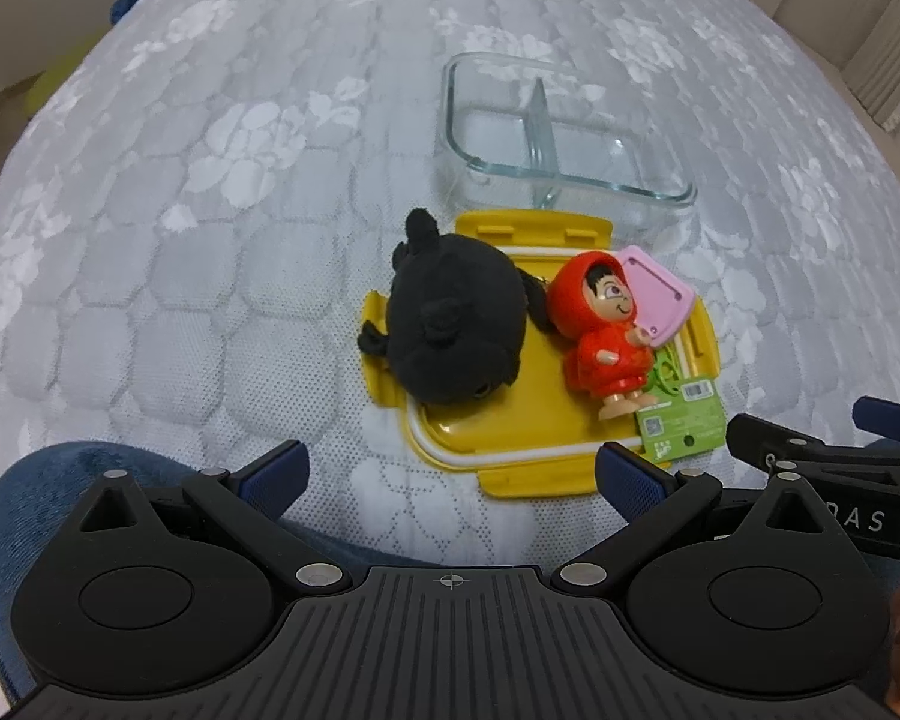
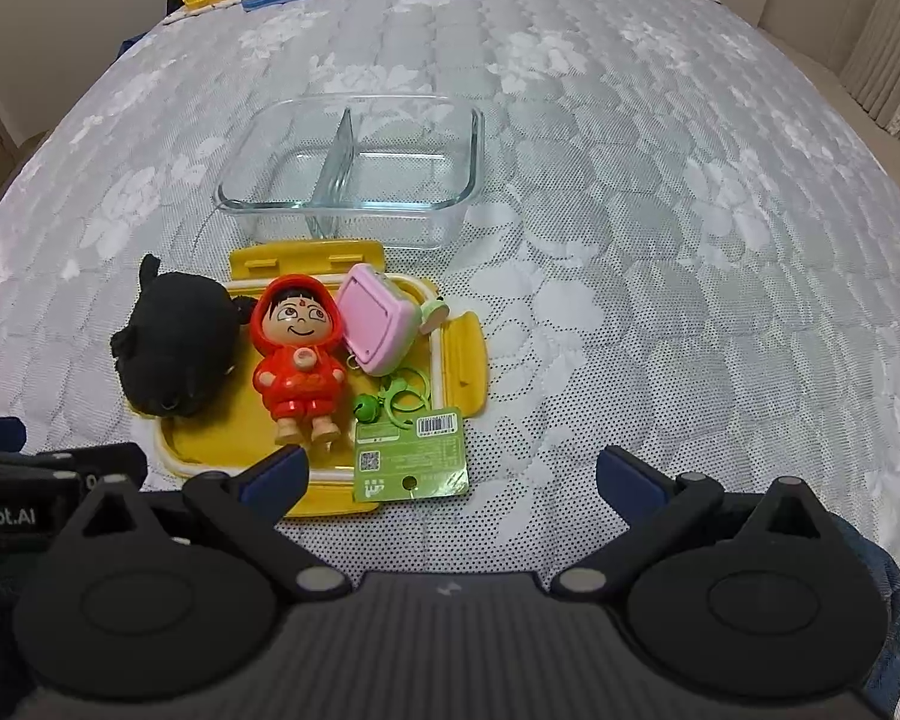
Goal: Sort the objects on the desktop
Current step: 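Lower the left tool onto the black plush toy and close it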
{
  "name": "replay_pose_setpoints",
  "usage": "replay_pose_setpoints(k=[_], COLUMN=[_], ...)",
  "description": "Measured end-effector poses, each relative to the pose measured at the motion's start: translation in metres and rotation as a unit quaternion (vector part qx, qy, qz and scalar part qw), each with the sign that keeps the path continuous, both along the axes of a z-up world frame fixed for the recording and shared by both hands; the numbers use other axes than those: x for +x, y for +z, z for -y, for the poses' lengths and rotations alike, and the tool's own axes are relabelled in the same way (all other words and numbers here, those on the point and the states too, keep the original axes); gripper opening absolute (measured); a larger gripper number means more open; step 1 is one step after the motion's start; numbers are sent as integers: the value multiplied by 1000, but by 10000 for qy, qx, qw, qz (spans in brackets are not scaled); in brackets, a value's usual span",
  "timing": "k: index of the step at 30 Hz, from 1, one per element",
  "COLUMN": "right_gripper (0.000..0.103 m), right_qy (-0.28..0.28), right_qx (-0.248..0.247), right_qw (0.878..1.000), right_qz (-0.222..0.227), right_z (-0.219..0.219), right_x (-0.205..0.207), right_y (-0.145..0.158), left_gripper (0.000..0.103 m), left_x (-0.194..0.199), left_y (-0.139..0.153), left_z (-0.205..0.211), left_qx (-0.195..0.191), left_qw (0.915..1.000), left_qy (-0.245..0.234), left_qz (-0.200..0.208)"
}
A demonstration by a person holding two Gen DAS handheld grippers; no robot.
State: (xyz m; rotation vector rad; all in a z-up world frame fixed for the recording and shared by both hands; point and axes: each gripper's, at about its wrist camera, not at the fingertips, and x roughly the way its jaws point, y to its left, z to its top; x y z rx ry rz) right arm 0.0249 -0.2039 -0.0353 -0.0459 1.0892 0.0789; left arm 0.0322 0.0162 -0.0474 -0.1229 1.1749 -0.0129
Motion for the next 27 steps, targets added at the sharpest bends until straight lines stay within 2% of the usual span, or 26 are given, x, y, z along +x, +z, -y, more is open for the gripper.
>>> replay_pose_setpoints(k=[8, 14, 17, 20, 22, 24, 27], right_gripper=[103, 103, 103, 103, 103, 103, 103], right_qy=[-130, -446, -459, -460, -478, -466, -471], right_qx=[24, 264, 572, 920, 1118, 1248, 1336], right_qw=[9999, 9970, 9932, 9867, 9806, 9715, 9570], right_qz=[89, 572, 906, 1256, 1535, 1959, 2533], right_z=[8, 32, 43, 53, 59, 64, 68], right_x=[8, 26, 32, 37, 35, 33, 30], right_y=[-5, -8, -13, -19, -24, -28, -29], left_gripper=[103, 103, 103, 103, 103, 103, 103], left_x=[9, 17, 21, 25, 28, 32, 39], left_y=[-8, -15, -19, -24, -27, -30, -38], left_z=[1, 2, 2, -1, -7, -15, -25], left_qx=[7, 58, 42, -113, -394, -737, -879], left_qw=[10000, 9999, 9998, 9997, 9991, 9972, 9956], left_qy=[-29, -87, -128, -118, -82, 35, 202], left_qz=[-38, -70, -122, -174, -166, -151, -246])
